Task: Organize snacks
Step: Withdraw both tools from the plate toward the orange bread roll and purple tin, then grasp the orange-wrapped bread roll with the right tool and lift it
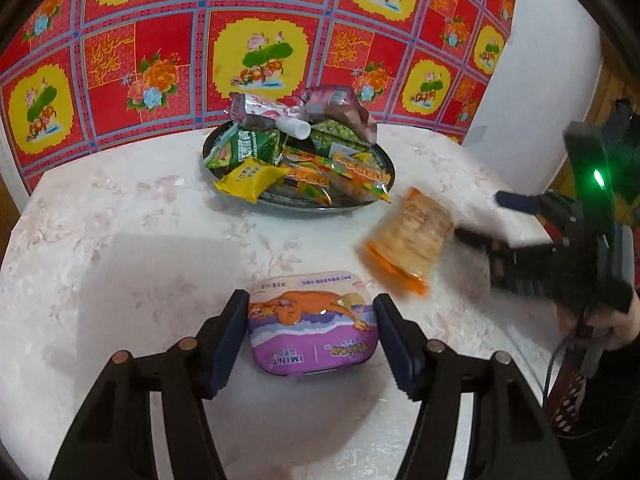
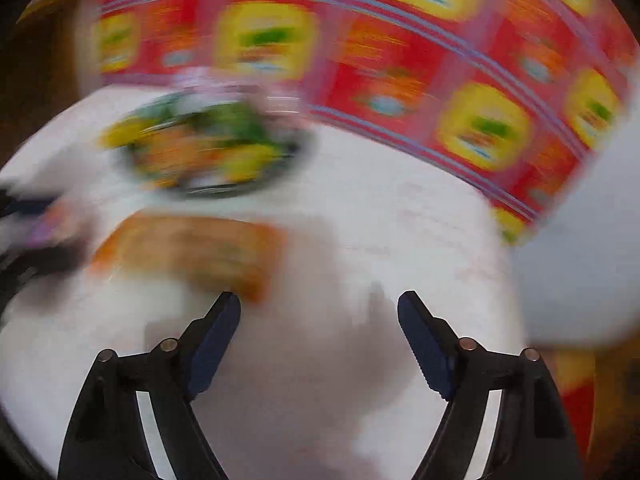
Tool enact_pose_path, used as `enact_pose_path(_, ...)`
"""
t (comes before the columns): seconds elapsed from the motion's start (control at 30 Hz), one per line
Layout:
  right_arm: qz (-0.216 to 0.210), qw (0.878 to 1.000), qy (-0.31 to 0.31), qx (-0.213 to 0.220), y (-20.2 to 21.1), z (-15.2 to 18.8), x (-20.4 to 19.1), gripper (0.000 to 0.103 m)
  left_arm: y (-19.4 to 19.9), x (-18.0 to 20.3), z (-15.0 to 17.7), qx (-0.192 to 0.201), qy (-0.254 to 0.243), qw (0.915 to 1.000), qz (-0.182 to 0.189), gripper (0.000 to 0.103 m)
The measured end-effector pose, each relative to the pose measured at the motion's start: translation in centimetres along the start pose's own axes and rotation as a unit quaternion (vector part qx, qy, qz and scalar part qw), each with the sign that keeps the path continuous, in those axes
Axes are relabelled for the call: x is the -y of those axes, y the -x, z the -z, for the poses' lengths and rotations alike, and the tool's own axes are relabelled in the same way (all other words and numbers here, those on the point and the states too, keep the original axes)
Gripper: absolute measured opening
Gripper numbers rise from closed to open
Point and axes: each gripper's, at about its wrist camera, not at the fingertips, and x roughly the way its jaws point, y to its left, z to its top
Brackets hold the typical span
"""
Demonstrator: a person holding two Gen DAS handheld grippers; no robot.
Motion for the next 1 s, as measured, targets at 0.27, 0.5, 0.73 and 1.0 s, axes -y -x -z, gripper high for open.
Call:
enact_pose_path(0.27,-0.221,0.974,-0.053,0.021,1.0,0.1,-1.7,0.099,0.2,-0.4,0.1,0.003,0.009,0.9999,0.009,0.066)
enact_pose_path(0.5,-0.205,0.97,0.125,0.046,0.3,-0.8,-4.2,0.1,0.2,-0.4,0.0,0.004,0.011,0.9999,0.009,0.066)
enact_pose_path(0.73,-0.201,0.96,0.191,0.036,-1.9,-2.6,-5.2,0.1,0.2,-0.5,0.0,0.004,0.011,0.9999,0.01,0.066)
enact_pose_path(1.0,-0.164,0.978,0.121,0.051,-3.0,-2.3,-2.7,0.057,-0.1,0.3,0.0,-0.003,-0.01,0.9992,-0.038,0.066)
